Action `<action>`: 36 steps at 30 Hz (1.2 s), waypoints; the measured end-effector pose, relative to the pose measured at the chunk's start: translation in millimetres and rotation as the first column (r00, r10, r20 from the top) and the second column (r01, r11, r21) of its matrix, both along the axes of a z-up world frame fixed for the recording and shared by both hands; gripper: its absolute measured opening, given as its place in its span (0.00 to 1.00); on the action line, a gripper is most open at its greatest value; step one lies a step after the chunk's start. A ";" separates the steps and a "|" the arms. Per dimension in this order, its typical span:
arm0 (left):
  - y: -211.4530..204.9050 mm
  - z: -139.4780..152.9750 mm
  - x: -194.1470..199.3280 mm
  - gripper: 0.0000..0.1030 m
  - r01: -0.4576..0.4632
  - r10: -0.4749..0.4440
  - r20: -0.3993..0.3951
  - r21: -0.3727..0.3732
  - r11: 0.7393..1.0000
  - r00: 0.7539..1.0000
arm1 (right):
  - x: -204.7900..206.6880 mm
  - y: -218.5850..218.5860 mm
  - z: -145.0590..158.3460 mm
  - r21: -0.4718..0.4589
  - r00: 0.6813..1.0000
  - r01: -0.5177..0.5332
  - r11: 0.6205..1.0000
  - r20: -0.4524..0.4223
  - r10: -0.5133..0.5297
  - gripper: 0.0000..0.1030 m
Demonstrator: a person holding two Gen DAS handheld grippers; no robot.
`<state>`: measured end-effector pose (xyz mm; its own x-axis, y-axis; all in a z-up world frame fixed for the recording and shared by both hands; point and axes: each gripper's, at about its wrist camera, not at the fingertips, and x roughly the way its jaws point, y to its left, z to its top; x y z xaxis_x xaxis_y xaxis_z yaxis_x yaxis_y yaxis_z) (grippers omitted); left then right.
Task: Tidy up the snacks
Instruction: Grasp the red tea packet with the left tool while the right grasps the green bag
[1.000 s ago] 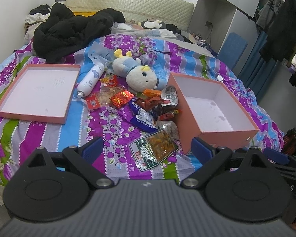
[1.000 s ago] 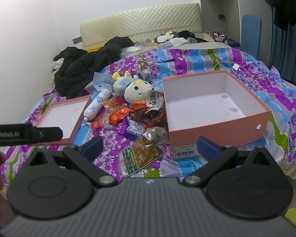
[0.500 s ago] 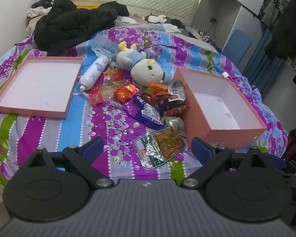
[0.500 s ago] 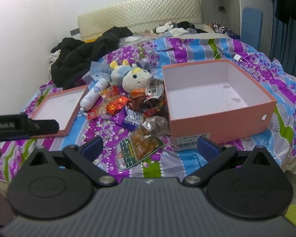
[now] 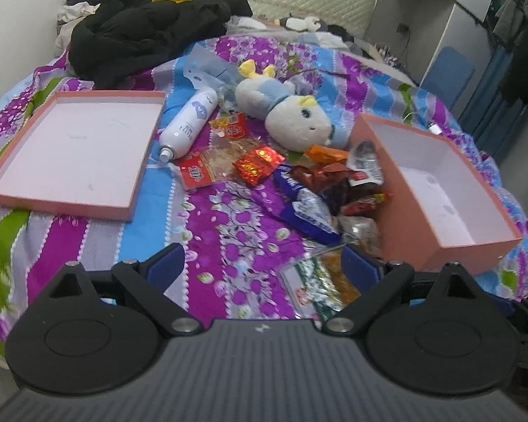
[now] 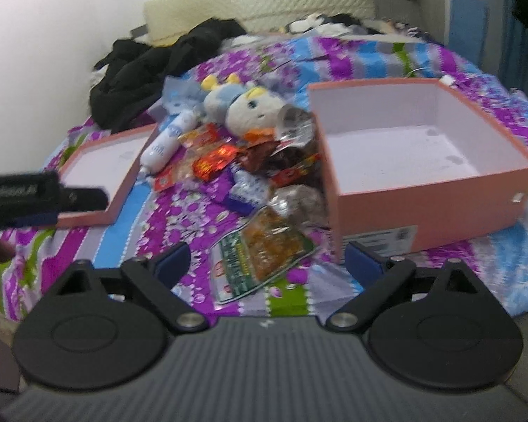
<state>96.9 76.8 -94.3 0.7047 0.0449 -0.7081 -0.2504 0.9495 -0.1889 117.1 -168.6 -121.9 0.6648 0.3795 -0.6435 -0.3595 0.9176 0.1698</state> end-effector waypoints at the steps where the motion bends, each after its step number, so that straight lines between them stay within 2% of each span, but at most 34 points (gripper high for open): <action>1: 4.6 -4.0 7.5 0.94 0.000 0.000 -0.008 -0.003 1.000 1.000 | 4.2 5.9 -4.2 -0.009 1.000 -0.018 1.000 0.000 0.018 0.85; 8: 27.0 -29.7 65.7 0.94 0.038 -0.037 -0.029 0.020 0.999 0.999 | 40.0 41.5 -30.0 -0.117 0.990 -0.134 0.984 0.031 0.138 0.85; 13: 37.3 -53.2 122.1 0.93 0.124 -0.120 -0.066 0.057 0.991 0.991 | 59.5 61.5 -50.6 -0.199 0.972 -0.225 0.954 0.025 0.235 0.85; 20: 36.0 -80.7 193.1 0.93 0.255 -0.241 -0.105 0.155 0.954 0.965 | 79.1 75.4 -74.9 -0.320 0.961 -0.254 0.913 0.019 0.274 0.85; 27: 30.6 -120.3 251.4 0.91 0.358 -0.326 -0.161 0.250 0.899 0.931 | 97.0 83.6 -92.9 -0.393 0.948 -0.294 0.871 -0.002 0.319 0.85; 30: 32.8 -133.3 267.8 0.88 0.390 -0.350 -0.183 0.276 0.879 0.919 | 102.0 86.8 -99.9 -0.411 0.943 -0.314 0.856 -0.027 0.333 0.85; 36: 40.6 -153.2 288.6 0.75 0.429 -0.373 -0.232 0.277 0.860 0.898 | 110.1 88.3 -109.0 -0.386 0.942 -0.330 0.861 -0.071 0.329 0.85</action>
